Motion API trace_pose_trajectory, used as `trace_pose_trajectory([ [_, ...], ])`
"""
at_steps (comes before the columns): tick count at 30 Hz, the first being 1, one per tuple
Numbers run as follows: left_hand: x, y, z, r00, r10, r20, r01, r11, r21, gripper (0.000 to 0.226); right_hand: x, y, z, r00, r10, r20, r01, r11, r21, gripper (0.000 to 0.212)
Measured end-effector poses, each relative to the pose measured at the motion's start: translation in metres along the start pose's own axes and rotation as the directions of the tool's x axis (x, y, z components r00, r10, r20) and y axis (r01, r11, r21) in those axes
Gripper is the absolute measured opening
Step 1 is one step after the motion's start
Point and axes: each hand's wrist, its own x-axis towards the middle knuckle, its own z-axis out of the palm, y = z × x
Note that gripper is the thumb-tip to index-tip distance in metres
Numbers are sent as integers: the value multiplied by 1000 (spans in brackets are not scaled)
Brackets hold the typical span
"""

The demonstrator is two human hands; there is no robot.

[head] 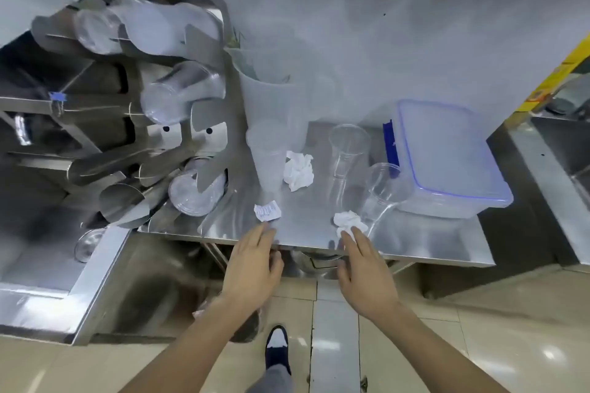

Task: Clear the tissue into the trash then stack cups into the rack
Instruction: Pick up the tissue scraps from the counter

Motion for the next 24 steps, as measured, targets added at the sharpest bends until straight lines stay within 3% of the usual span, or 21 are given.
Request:
trace_pose_trajectory([
  [5,42,-26,-3,996,-86,18,88,992,-90,48,45,-2,5,996,74,-43,-75,997,-4,51],
  [8,59,-33,-3,999,-41,9,41,994,-101,47,58,0,8,991,124,-50,-123,992,19,47],
  [15,84,-38,6,998,53,27,-52,998,-27,40,78,3,14,987,160,-14,-160,987,25,39],
  [24,106,-41,24,996,-11,94,3,997,77,34,95,12,17,995,96,22,-97,994,42,22],
])
